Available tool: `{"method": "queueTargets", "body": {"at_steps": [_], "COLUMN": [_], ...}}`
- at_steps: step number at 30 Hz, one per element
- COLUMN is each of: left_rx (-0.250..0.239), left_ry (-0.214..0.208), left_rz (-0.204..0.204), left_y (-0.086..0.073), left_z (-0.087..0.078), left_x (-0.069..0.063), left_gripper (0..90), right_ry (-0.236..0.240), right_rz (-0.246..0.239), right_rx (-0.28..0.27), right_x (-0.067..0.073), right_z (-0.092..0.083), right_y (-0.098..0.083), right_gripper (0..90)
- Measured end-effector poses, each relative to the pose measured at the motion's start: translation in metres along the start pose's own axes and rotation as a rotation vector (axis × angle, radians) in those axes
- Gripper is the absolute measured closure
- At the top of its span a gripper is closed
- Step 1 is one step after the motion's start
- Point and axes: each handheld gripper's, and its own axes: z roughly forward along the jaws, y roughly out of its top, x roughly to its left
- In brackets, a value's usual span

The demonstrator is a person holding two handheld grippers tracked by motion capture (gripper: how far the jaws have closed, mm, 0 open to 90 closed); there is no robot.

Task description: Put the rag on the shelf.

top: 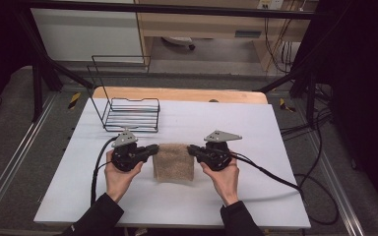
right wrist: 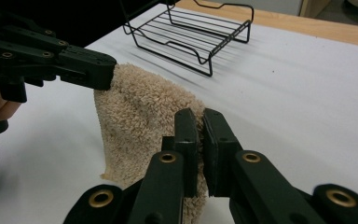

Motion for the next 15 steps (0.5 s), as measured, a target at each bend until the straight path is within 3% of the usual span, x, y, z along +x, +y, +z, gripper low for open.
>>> {"method": "queueTargets", "body": {"at_steps": [15], "left_rx": [-0.048], "left_ry": [0.018], "left_rz": [0.004], "left_y": [0.013], "left_z": [-0.022], "left_x": [0.008], "left_gripper": [85.5], "right_ry": [0.008], "right_rz": [-0.035], "right_rx": [-0.068], "right_x": [0.016], "right_z": [-0.002], "right_y": [0.019], "right_gripper": [85.4]}}
